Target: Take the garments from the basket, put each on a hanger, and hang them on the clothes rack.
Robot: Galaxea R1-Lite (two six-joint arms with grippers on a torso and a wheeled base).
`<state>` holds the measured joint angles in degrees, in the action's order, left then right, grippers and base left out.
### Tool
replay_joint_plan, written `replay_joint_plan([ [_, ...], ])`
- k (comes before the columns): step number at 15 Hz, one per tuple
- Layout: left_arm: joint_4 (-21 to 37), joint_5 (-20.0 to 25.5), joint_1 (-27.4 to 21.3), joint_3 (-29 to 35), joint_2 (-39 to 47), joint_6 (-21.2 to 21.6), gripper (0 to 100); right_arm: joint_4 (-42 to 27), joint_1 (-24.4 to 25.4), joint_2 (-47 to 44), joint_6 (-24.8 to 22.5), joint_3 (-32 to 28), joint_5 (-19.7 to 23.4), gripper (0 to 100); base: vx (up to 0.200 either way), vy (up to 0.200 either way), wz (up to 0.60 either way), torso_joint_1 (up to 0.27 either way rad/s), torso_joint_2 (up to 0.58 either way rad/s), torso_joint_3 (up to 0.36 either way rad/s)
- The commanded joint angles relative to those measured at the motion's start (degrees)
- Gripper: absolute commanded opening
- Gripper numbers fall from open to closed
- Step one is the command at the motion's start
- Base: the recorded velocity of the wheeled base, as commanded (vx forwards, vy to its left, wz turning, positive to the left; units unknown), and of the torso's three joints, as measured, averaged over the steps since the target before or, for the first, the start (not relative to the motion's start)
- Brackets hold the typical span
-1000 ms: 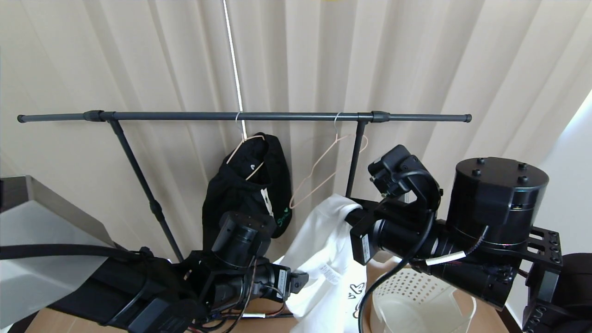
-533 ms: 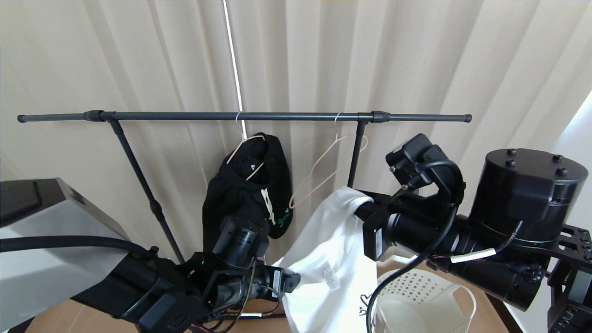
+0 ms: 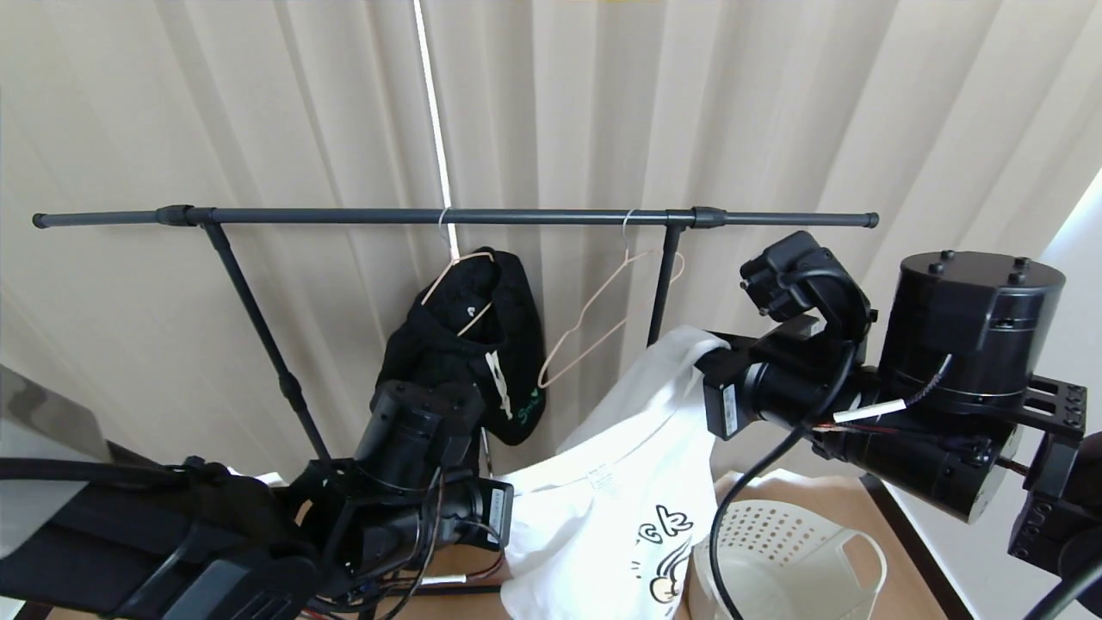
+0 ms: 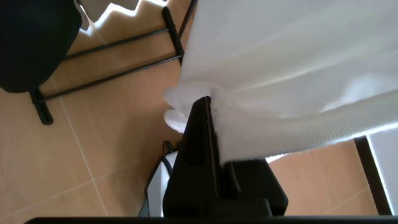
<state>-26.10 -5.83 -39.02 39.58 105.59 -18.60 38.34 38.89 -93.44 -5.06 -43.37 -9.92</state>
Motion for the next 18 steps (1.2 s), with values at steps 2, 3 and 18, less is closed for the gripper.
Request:
replay_joint_plan([
  [2, 5.53, -1.38, 0.0, 4.8, -8.04, 1.73, 0, -0.99, -0.22, -3.41, -0.74, -1.36, -5.02, 0, 0.0, 0.0, 0.0, 0.0, 0.0, 0.0],
  [3, 8.96, -2.17, 0.0, 8.14, -8.74, 1.73, 0, -1.16, -0.22, -4.56, -2.41, -1.01, -5.55, 0, 0.0, 0.0, 0.0, 0.0, 0.0, 0.0],
  [18, 23.02, -6.83, -0.18, 24.49, -9.44, 1.82, 0, -39.57, 0.93, -3.68, 9.28, -17.71, -5.46, 0, 0.0, 0.0, 0.0, 0.0, 0.0, 0.0],
])
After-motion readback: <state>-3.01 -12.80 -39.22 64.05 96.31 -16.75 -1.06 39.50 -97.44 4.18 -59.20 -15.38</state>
